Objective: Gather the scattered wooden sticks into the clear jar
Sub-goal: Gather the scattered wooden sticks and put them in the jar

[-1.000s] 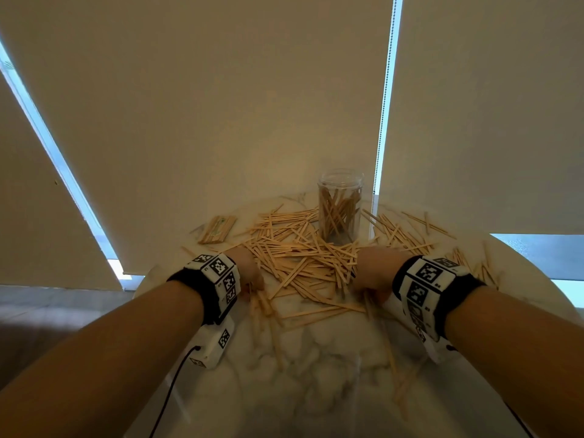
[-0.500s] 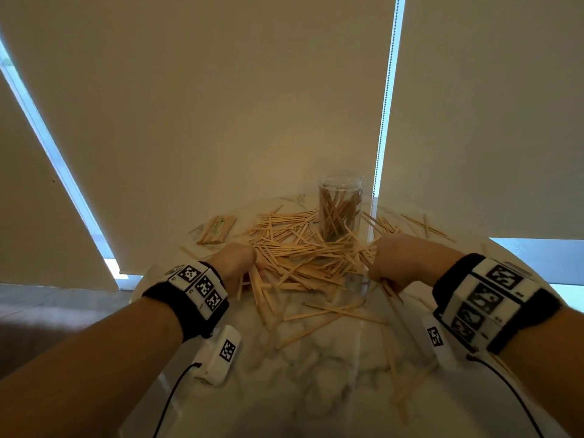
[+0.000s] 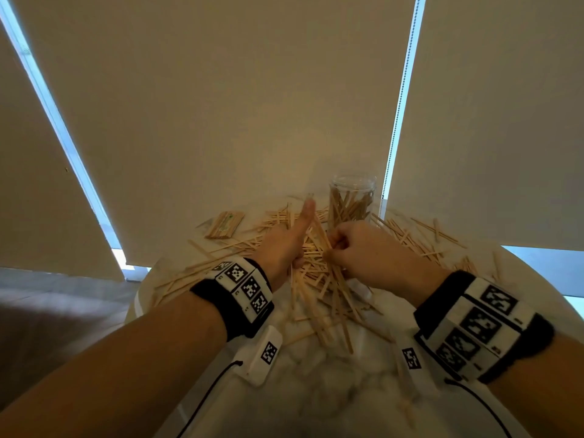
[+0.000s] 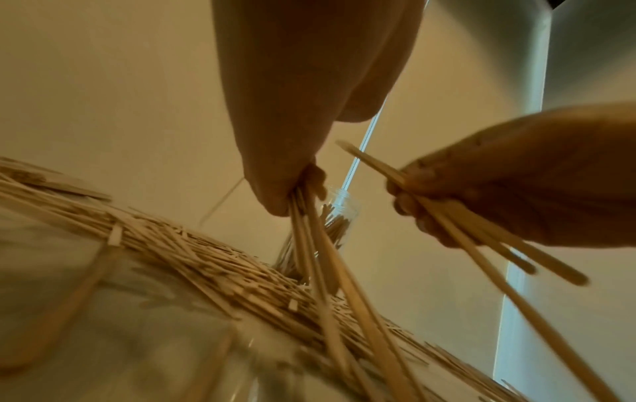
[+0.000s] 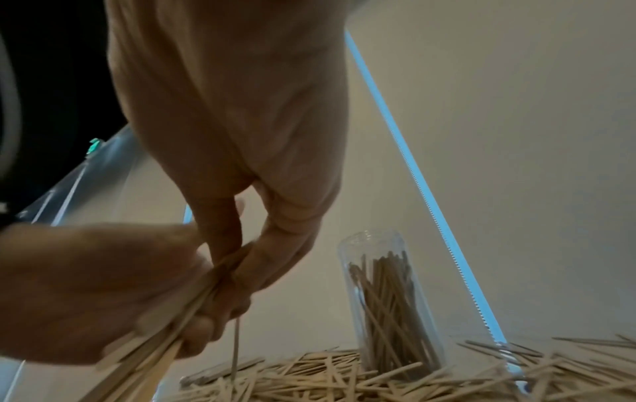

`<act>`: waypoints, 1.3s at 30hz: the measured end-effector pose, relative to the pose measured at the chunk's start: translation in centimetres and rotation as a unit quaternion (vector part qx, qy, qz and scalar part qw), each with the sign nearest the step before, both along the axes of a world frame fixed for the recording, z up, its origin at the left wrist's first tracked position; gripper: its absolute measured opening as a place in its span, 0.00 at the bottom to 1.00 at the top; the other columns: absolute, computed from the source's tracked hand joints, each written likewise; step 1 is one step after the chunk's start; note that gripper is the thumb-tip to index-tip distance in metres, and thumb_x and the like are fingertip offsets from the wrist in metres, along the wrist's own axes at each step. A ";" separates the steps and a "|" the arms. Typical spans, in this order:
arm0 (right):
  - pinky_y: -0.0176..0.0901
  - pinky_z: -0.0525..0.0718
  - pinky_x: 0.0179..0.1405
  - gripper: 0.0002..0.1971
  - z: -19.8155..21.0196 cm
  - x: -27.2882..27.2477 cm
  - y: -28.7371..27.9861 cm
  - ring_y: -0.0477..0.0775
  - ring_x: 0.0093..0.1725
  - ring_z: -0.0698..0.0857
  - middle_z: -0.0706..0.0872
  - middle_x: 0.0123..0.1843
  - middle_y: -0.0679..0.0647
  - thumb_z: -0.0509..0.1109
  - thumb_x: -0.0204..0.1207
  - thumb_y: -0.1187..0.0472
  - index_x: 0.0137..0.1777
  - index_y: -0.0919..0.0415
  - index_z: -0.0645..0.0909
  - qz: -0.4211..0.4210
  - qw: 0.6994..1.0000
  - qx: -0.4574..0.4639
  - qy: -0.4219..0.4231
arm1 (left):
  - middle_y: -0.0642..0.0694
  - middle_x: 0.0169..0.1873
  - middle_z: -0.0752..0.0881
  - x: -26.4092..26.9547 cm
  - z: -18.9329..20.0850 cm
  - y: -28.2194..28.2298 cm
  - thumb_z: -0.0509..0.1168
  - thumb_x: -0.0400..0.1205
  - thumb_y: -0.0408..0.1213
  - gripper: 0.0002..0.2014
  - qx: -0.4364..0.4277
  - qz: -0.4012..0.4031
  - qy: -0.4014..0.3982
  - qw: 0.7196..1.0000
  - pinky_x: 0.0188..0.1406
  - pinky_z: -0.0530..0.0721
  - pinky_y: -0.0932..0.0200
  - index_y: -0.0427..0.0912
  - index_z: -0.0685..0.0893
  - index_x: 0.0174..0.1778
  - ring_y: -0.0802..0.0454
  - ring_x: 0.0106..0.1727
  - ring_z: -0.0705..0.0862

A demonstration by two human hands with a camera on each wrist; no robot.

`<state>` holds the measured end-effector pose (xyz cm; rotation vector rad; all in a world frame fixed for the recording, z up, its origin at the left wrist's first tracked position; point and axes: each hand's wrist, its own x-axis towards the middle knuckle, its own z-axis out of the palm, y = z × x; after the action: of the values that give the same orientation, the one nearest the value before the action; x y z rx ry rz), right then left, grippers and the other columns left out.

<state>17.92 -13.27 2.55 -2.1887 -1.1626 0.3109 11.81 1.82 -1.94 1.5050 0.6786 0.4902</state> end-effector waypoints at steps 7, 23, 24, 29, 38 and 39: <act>0.54 0.88 0.48 0.10 -0.3 -2.3 2.3 0.56 0.43 0.87 0.87 0.44 0.54 0.72 0.78 0.55 0.53 0.60 0.81 0.047 0.995 -0.011 -0.082 | 0.45 0.27 0.84 0.4 0.2 0.5 0.59 0.88 0.41 0.19 0.036 0.087 -0.065 0.993 0.39 0.79 0.48 0.44 0.84 0.31 0.46 0.31 0.80; 0.39 0.75 0.28 0.12 -2.3 -2.0 1.9 0.45 0.30 0.79 0.82 0.31 0.47 0.75 0.78 0.53 0.33 0.52 0.80 0.070 0.982 -0.144 -0.103 | 0.52 0.23 0.68 -0.3 2.4 0.4 0.54 0.93 0.50 0.17 -0.128 0.110 -0.273 0.947 0.19 0.72 0.61 0.42 0.73 0.45 0.57 0.20 0.65; 0.38 0.74 0.28 0.12 -2.5 -1.7 1.7 0.43 0.30 0.79 0.82 0.30 0.46 0.76 0.77 0.51 0.34 0.51 0.81 0.071 0.981 -0.155 -0.096 | 0.53 0.23 0.67 -0.6 2.8 1.3 0.54 0.93 0.51 0.17 -0.125 0.133 -0.281 0.942 0.18 0.69 0.62 0.42 0.73 0.44 0.58 0.20 0.63; 0.38 0.78 0.33 0.09 -2.1 -0.3 0.7 0.46 0.35 0.83 0.85 0.35 0.48 0.77 0.75 0.50 0.38 0.52 0.85 0.065 0.984 -0.139 -0.089 | 0.51 0.24 0.69 -1.6 3.1 4.0 0.53 0.92 0.55 0.20 -0.086 0.184 -0.243 0.949 0.14 0.65 0.64 0.45 0.70 0.40 0.59 0.18 0.64; 0.43 0.86 0.36 0.10 0.2 -0.2 2.4 0.52 0.38 0.88 0.88 0.39 0.50 0.68 0.82 0.51 0.46 0.56 0.80 -0.014 0.993 0.057 -0.107 | 0.39 0.33 0.89 -1.2 1.1 -3.0 0.46 0.94 0.55 0.31 -0.071 -0.061 -0.076 0.993 0.33 0.91 0.45 0.32 0.86 0.57 0.46 0.26 0.86; 0.40 0.82 0.37 0.09 0.4 -0.4 2.4 0.53 0.42 0.87 0.86 0.42 0.51 0.65 0.84 0.52 0.48 0.57 0.80 -0.007 0.988 0.023 -0.150 | 0.42 0.27 0.85 -0.8 1.3 -3.1 0.46 0.93 0.55 0.31 -0.068 -0.050 -0.081 0.993 0.25 0.86 0.51 0.32 0.85 0.52 0.49 0.22 0.82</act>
<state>17.48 -10.88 2.95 -2.2560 -1.2973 -0.0553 10.99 -1.26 -0.63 1.3478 0.4970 0.4735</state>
